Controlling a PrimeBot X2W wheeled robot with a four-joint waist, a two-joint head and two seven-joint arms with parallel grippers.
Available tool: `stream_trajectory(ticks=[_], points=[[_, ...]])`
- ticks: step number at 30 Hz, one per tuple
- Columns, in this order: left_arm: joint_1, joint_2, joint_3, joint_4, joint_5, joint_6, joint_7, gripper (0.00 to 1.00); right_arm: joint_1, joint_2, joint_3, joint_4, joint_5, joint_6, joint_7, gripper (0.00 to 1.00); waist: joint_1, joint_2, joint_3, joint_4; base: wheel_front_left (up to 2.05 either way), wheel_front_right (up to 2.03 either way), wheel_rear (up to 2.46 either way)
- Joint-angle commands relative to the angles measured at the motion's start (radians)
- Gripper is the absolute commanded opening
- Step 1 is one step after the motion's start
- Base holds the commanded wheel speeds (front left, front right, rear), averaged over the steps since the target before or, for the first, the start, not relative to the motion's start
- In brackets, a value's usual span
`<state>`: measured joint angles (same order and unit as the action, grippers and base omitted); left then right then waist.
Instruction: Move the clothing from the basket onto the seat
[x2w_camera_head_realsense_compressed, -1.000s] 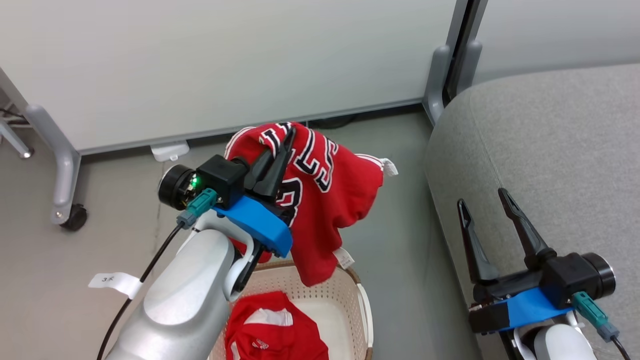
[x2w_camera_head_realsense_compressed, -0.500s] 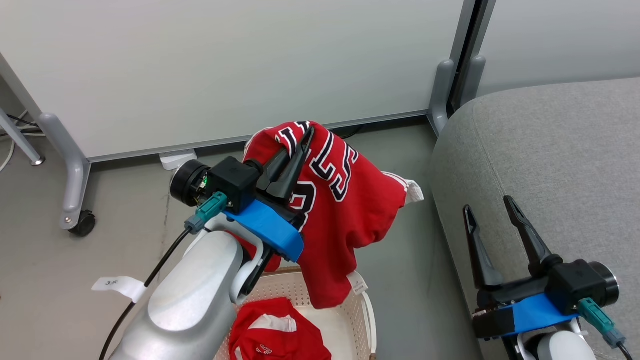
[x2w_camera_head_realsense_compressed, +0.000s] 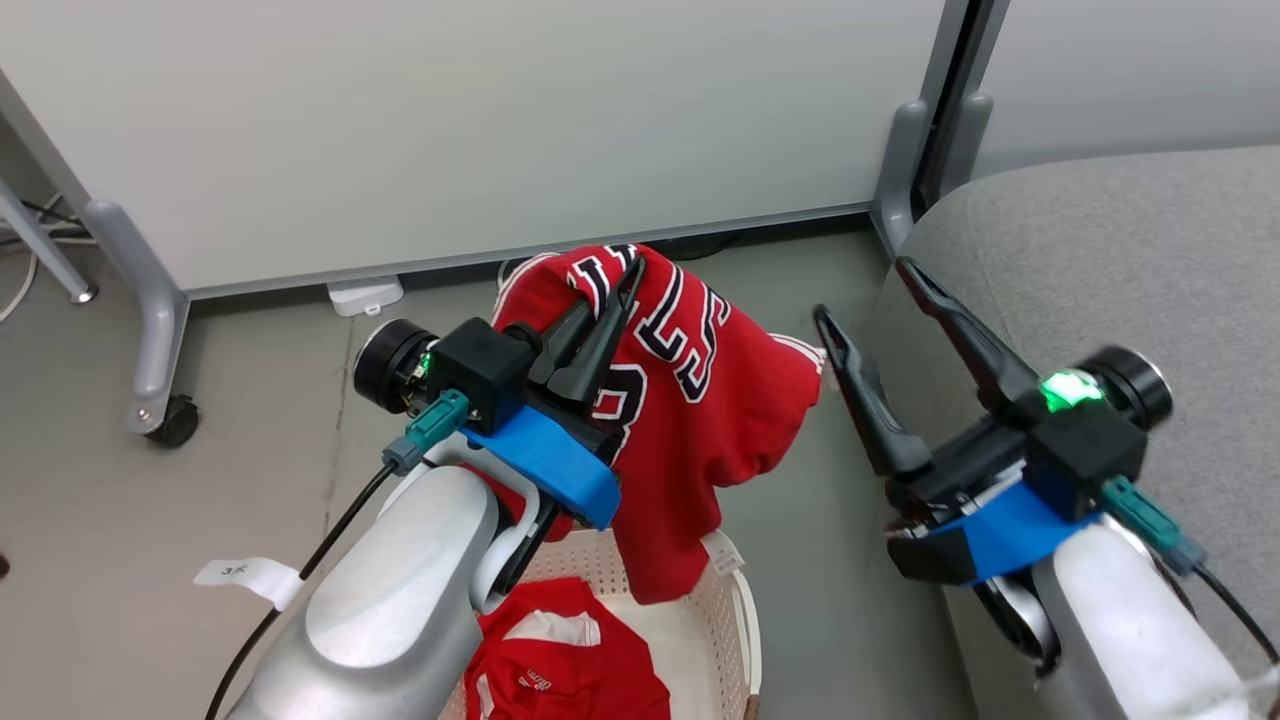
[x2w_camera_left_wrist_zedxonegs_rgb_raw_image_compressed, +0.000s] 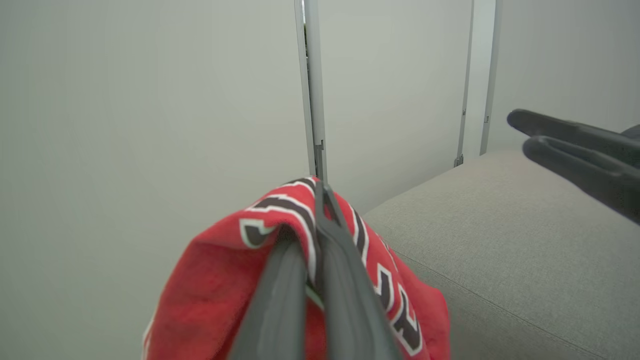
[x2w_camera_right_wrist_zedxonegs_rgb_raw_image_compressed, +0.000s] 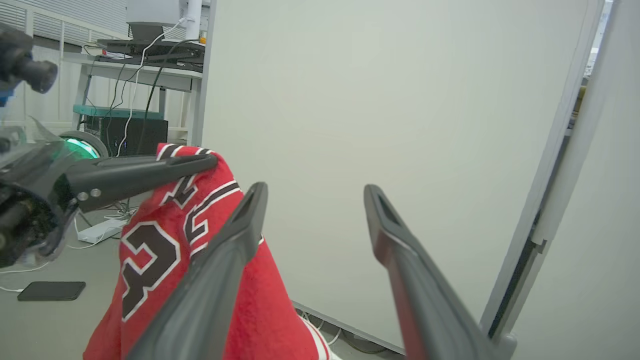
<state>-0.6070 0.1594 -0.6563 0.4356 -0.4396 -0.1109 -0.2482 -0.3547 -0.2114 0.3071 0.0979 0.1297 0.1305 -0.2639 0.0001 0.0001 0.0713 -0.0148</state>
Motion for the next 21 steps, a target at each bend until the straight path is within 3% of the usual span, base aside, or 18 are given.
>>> stream_trajectory(ticks=[1,14,21], points=[[-0.017,-0.001,0.001,-0.004,0.003,0.004,-0.004,0.0,-0.039,-0.019,0.03,0.013,0.015,0.0,-0.001,1.0,-0.0001,-0.0001,0.01,0.007,0.0,0.0,0.0],[-0.049,-0.044,-0.059,-0.012,0.026,-0.006,-0.011,0.0,-0.318,-0.165,0.395,0.235,0.191,0.0,-0.001,1.0,-0.0001,-0.0001,0.054,0.053,0.0,0.0,0.0],[-0.061,-0.053,-0.098,-0.03,0.035,-0.013,-0.014,0.0,-0.42,-0.185,0.551,0.346,0.285,0.0,-0.001,1.0,-0.0001,-0.0001,0.066,0.063,0.0,0.0,0.0]])
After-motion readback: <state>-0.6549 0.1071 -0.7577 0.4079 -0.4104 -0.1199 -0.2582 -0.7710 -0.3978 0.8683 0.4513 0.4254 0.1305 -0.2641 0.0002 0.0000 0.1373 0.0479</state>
